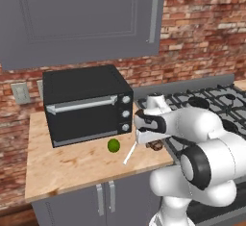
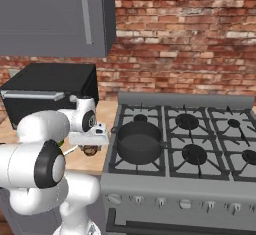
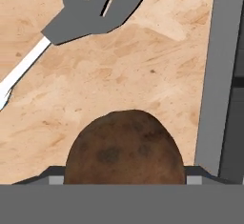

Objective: Put the potato and lime in the pot. Retrieve the spatula and lightly stir the vegetables in the pot.

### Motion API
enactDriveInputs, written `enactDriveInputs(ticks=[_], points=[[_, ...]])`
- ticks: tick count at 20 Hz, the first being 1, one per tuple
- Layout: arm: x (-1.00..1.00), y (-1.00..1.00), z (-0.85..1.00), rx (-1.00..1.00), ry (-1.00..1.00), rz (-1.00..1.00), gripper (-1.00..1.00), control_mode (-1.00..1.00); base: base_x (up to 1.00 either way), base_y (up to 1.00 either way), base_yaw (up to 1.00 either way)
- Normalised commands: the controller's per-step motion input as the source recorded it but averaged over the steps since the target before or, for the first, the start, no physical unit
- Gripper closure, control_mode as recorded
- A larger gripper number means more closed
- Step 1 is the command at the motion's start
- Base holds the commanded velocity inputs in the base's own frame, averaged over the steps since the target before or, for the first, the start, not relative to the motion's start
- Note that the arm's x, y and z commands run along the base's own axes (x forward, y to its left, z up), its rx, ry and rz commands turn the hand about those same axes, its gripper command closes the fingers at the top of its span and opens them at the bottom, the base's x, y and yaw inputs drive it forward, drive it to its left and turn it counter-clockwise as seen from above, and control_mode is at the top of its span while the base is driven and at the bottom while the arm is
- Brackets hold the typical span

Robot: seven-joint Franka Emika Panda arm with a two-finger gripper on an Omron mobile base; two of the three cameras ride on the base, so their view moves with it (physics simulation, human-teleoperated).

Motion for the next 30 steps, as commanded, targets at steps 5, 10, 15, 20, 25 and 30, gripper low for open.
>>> enactDriveInputs(ticks=[5, 10, 15, 20, 25, 30], points=[[-0.58, -0.03, 1.00, 0.08, -0.13, 0.00, 1.00, -1.00, 0.00, 0.00, 0.00], [-0.40, -0.03, 0.91, 0.01, -0.07, 0.00, 1.00, -1.00, 0.00, 0.00, 0.00], [0.00, -0.37, 0.49, -0.01, -0.14, 0.00, 1.00, -1.00, 0.00, 0.00, 0.00], [0.05, -0.82, 0.40, 0.00, -0.14, 0.00, 1.00, -1.00, 0.00, 0.00, 0.00], [0.52, -1.00, 0.41, 0.00, -0.01, 0.00, 1.00, -1.00, 0.00, 0.00, 0.00], [0.90, -0.84, 0.09, 0.00, 0.09, 0.00, 1.00, -1.00, 0.00, 0.00, 0.00]])
